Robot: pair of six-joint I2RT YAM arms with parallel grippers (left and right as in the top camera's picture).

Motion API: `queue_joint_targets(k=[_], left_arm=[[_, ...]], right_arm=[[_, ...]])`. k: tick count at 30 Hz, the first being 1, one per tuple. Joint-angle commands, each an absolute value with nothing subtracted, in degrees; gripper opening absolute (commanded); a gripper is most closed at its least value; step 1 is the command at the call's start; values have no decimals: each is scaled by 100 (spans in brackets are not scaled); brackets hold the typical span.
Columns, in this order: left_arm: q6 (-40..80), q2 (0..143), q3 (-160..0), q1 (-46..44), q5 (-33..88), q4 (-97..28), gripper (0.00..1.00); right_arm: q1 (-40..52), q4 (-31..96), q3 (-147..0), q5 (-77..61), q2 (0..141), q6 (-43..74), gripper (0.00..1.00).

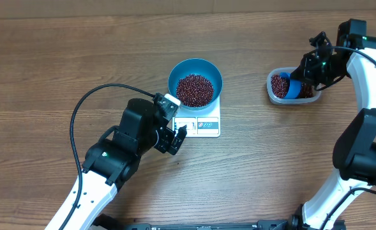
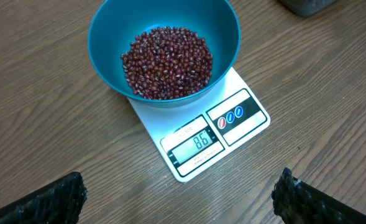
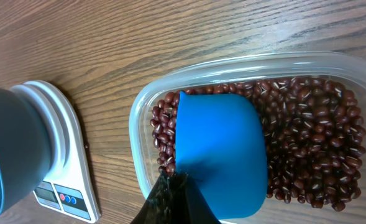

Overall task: Scoop item into bowl and weigh 150g on scale
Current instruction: 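Lower the blue scoop into the beans for another scoop, then scoop red beans and lift the filled scoop with the right gripper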

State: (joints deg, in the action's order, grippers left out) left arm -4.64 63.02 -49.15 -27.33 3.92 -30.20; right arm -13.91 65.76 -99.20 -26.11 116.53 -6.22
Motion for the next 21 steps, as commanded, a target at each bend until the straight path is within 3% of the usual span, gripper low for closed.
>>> queue_joint_targets(k=[1,21], left_arm=[[-510,6324,-4901,-2703,454,-2995,100],[-513,6324,-4901,-2703,454,-3000,100]], right_arm=[[-1457,6619,-9865,-3015,11703,-607,4],[-2086,6650,-9863,-3872,12143,-803,4]])
